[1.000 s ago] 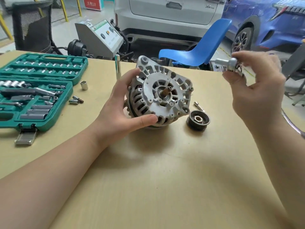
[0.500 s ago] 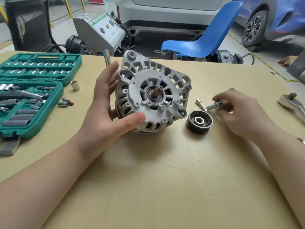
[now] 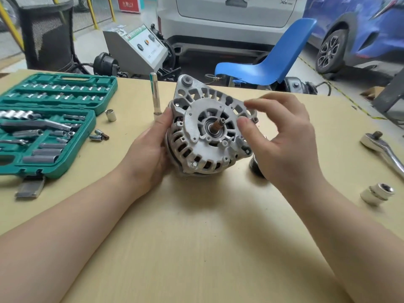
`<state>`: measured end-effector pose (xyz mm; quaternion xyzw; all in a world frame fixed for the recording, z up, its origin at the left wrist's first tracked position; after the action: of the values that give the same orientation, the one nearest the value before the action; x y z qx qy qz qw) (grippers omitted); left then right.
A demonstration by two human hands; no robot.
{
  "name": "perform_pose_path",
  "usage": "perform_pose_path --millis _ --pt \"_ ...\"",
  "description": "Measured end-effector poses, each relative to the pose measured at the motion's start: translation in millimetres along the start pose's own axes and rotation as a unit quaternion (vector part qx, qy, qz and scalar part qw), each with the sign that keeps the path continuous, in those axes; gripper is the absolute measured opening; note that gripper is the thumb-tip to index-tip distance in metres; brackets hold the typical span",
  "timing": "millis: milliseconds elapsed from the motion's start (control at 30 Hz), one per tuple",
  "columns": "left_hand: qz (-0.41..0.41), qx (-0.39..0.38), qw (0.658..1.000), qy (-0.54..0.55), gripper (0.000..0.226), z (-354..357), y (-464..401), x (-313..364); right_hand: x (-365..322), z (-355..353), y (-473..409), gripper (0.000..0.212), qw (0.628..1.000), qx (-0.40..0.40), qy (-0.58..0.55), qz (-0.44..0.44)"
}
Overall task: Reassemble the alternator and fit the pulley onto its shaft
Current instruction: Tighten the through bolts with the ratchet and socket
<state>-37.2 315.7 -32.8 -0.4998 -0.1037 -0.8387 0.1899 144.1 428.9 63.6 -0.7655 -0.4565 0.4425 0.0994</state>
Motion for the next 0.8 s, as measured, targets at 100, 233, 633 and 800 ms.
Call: perform_pose_path --millis 100,233,633,800 --pt "-0.002 0.008 1.000 0.013 0.060 -3 0 1 -12 16 -1 0.016 0.998 -0.029 -0.053 0.011" --pt "-0.001 -0.009 1.000 0.012 0.061 -2 0 3 -17 35 2 0.008 0.997 -0.022 -0.059 0.041" --pt "0.098 -0.001 0.989 -0.110 0.045 -5 23 23 13 44 11 0.005 0.968 0.068 -0.240 0.023" --pt "0.100 0.022 0.985 -0.137 0.042 -8 25 23 18 49 15 0.011 0.953 0.059 -0.296 0.030"
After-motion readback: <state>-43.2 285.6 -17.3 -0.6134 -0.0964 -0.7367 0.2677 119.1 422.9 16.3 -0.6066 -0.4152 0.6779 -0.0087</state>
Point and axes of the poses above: each hand's wrist, its own y-axis away from the middle knuckle, its own z-axis out of the palm, x = y × z, the point moved 9 cm from there along -y, towards the middle knuckle, and after that the axes turned 8 degrees about -x, right-handed, at the moved point
